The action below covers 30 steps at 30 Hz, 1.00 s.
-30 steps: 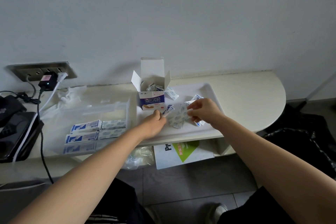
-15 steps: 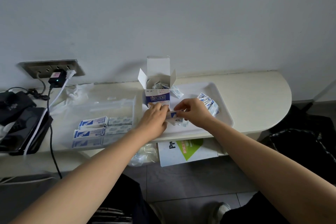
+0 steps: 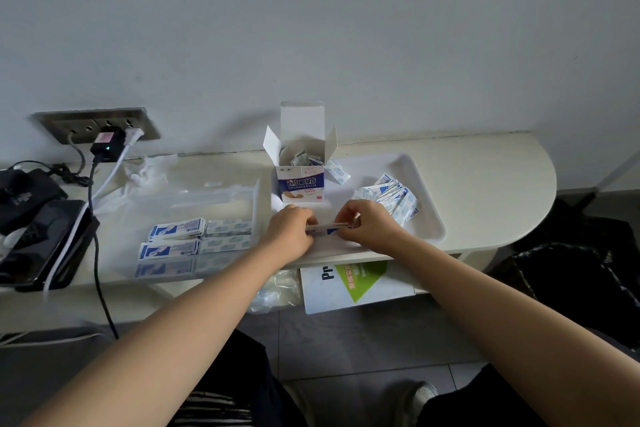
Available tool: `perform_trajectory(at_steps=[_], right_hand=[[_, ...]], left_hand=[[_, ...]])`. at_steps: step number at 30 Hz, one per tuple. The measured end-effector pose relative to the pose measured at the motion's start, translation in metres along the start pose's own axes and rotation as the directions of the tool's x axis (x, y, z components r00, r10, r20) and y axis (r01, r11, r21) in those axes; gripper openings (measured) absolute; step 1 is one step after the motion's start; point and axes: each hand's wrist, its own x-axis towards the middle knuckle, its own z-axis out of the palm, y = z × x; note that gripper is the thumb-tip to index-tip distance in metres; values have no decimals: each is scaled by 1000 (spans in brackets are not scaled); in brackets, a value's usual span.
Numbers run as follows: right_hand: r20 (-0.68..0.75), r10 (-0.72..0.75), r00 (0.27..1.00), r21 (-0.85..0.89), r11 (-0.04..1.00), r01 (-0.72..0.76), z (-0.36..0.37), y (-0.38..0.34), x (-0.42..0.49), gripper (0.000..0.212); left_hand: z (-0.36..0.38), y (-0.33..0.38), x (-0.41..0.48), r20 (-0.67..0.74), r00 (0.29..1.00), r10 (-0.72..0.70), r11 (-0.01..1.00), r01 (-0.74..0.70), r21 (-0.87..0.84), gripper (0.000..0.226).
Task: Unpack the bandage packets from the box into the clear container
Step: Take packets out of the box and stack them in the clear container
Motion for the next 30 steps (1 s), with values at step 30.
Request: perform_trajectory(at_steps=[30], right_hand=[[-166, -133, 977, 355, 916, 185, 34, -135, 6, 11]], left_hand=[[-108, -91, -65, -74, 981, -181, 905, 137, -403, 26]])
